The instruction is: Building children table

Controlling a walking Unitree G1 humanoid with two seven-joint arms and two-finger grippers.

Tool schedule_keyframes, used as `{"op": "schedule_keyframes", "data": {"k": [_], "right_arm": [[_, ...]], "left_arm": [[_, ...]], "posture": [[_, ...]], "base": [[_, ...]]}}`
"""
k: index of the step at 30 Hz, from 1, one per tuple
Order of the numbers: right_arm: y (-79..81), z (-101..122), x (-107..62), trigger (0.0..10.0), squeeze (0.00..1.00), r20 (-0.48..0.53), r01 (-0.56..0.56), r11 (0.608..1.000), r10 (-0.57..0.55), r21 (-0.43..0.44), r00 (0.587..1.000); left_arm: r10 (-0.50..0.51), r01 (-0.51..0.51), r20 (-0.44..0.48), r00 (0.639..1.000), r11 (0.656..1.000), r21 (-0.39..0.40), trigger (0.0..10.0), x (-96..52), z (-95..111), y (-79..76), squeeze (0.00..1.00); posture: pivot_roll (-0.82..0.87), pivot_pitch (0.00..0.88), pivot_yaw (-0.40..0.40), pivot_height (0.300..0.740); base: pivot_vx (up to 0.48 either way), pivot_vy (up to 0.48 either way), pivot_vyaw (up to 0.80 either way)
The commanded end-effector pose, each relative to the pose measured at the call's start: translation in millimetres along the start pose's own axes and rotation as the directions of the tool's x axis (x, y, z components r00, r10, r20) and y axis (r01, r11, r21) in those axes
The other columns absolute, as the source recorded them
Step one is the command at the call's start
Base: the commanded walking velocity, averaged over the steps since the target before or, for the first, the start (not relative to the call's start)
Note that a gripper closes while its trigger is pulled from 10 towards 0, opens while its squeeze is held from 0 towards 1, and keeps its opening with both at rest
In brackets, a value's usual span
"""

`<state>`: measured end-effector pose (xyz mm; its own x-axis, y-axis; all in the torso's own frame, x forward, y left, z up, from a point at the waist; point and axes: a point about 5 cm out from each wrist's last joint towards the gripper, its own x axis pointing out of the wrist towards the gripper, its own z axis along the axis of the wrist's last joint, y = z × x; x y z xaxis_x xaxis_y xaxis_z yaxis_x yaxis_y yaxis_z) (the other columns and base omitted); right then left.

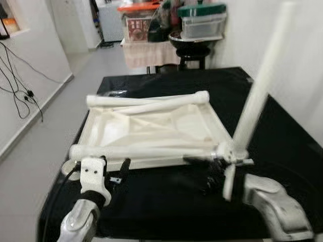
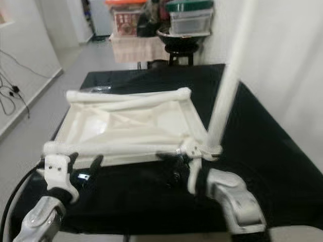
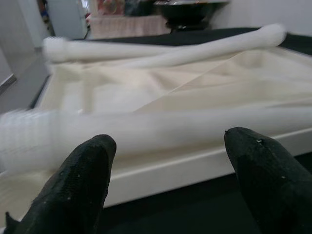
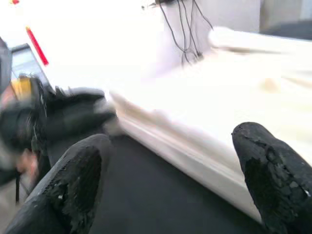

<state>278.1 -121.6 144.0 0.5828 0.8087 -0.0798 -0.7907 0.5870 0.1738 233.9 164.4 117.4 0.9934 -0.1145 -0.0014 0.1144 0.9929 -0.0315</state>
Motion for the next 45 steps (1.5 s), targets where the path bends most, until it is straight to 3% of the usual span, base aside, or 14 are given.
{"op": "schedule_keyframes", "data": {"k": [1, 5, 6, 7, 9, 14, 17, 29, 38, 41, 43, 45], "right_arm": [[-7.6, -3, 2.9, 10.0, 0.0, -0.011, 0.089, 0.996, -0.089, -0.016, 0.996], [-11.2, -3, 10.2, 10.0, 0.0, 0.002, 0.141, 0.99, -0.141, -0.011, 0.99], [-18.5, -3, 20.0, 10.0, 0.0, 0.029, 0.248, 0.969, -0.248, 0.003, 0.968], [-18.5, -3, 20.0, 10.0, 0.0, 0.029, 0.248, 0.969, -0.248, 0.003, 0.968], [-21.8, -6, 37.6, 10.0, 0.0, 0.078, 0.353, 0.933, -0.359, 0.072, 0.93], [-19.2, -7, 46.3, 10.0, 0.0, 0.104, 0.357, 0.928, -0.368, 0.108, 0.924], [-20.0, -7, 52.4, 10.0, 0.0, 0.131, 0.375, 0.919, -0.39, 0.123, 0.912], [-20.6, -9, 55.0, 10.0, 0.0, 0.142, 0.38, 0.91, -0.403, 0.165, 0.904], [-26.5, -7, 57.6, 10.0, 0.0, 0.182, 0.411, 0.895, -0.44, 0.175, 0.879], [-29.6, -4, 55.7, 10.0, 0.0, 0.202, 0.42, 0.889, -0.452, 0.181, 0.869], [-36.7, 5, 50.2, 10.0, 0.0, 0.24, 0.446, 0.884, -0.468, 0.142, 0.85], [-36.7, 5, 50.2, 10.0, 0.0, 0.24, 0.446, 0.884, -0.468, 0.142, 0.85]], "left_arm": [[-0.006, 0.006, 0.001, 1.0, 1.0, 0.015, 10.0, 2.5, 2, 0.4, 0.0], [-0.017, 0.017, 0.012, 1.0, 1.0, 0.013, 10.0, 3.8, 3, -1.1, 0.0], [-0.041, 0.04, 0.032, 0.999, 0.999, 0.011, 10.0, 5.9, 6, -3.8, 0.0], [-0.041, 0.04, 0.032, 0.999, 0.999, 0.011, 10.0, 5.9, 6, -3.8, 0.0], [-0.086, 0.085, 0.065, 0.994, 0.996, 0.013, 10.0, 8.6, 12, -8.0, 0.0], [-0.093, 0.092, 0.059, 0.994, 0.996, 0.017, 10.0, 9.1, 12, -8.5, 0.0], [-0.105, 0.105, -0.004, 0.994, 0.994, -0.007, 10.0, 4.4, -5, -11.5, 0.0], [-0.146, 0.145, -0.025, 0.989, 0.989, -0.011, 10.0, 8.0, -9, -12.9, 0.0], [-0.212, 0.212, 0.058, 0.975, 0.977, 0.009, 10.0, 23.4, 15, -4.5, 0.0], [-0.241, 0.242, 0.068, 0.968, 0.97, -0.003, 10.0, 28.3, 19, -4.1, 0.0], [-0.302, 0.305, 0.057, 0.952, 0.951, -0.056, 10.0, 41.8, 22, -3.6, 0.0], [-0.302, 0.305, 0.057, 0.952, 0.951, -0.056, 10.0, 41.8, 22, -3.6, 0.0]], "posture": [[-0.05, 0.0, 0.018, 0.74], [-0.05, 0.0, 0.019, 0.74], [-0.04, 0.0, 0.017, 0.74], [-0.04, 0.0, 0.017, 0.74], [-0.03, 0.0, 0.016, 0.74], [-0.03, 0.0, 0.017, 0.74], [-0.03, 0.0, 0.023, 0.74], [-0.03, 0.0, 0.037, 0.74], [-0.03, 0.0, 0.024, 0.74], [-0.03, 0.0, 0.021, 0.74], [-0.05, 0.0, 0.028, 0.74], [-0.05, 0.0, 0.028, 0.74]], "base": [[0.0, 0.48, 0.0], [0.0, 0.48, 0.0], [0.0, 0.0, 0.0], [0.0, 0.0, 0.0], [0.0, 0.0, 0.0], [0.0, 0.0, 0.0], [0.0, 0.0, 0.0], [0.0, 0.0, 0.0], [0.0, 0.0, 0.0], [0.0, 0.0, 0.0], [0.0, 0.0, 0.0], [0.0, 0.0, 0.0]]}}
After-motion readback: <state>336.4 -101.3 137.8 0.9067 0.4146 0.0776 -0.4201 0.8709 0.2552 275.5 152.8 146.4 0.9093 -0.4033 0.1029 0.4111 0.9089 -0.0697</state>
